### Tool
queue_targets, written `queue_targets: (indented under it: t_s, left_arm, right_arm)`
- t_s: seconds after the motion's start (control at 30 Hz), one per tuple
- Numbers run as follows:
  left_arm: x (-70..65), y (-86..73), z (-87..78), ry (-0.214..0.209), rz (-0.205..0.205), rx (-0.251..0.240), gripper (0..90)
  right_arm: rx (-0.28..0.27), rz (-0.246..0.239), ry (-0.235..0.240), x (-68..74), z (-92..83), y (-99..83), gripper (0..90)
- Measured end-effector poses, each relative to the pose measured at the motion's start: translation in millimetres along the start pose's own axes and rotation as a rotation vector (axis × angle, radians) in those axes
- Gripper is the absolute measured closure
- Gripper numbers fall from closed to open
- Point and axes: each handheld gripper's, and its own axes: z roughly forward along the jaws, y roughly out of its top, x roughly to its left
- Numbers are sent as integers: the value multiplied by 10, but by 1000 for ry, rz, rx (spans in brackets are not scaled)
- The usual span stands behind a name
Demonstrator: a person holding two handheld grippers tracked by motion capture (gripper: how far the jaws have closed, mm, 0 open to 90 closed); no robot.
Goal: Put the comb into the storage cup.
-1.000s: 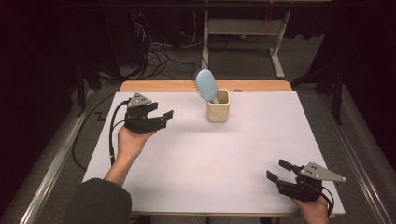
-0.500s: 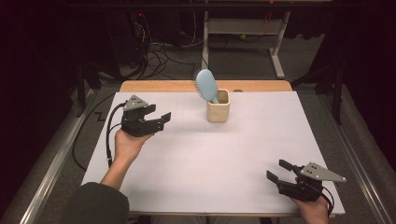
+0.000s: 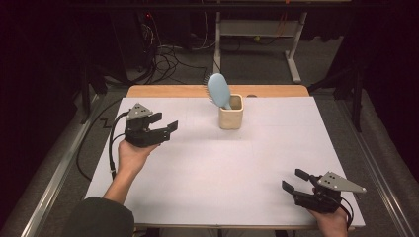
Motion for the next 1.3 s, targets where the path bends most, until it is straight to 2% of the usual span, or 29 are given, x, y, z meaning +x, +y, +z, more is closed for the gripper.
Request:
queue_targets:
  t_s: [0.6, 1.3]
  left_arm:
    - [-5, -75, -89, 7, 5, -9, 332]
    - [28, -220, -236, 19, -10, -22, 331]
  right_arm:
    - [1, 1, -2, 0, -1, -1, 318]
    - [3, 3, -1, -3, 2, -4, 318]
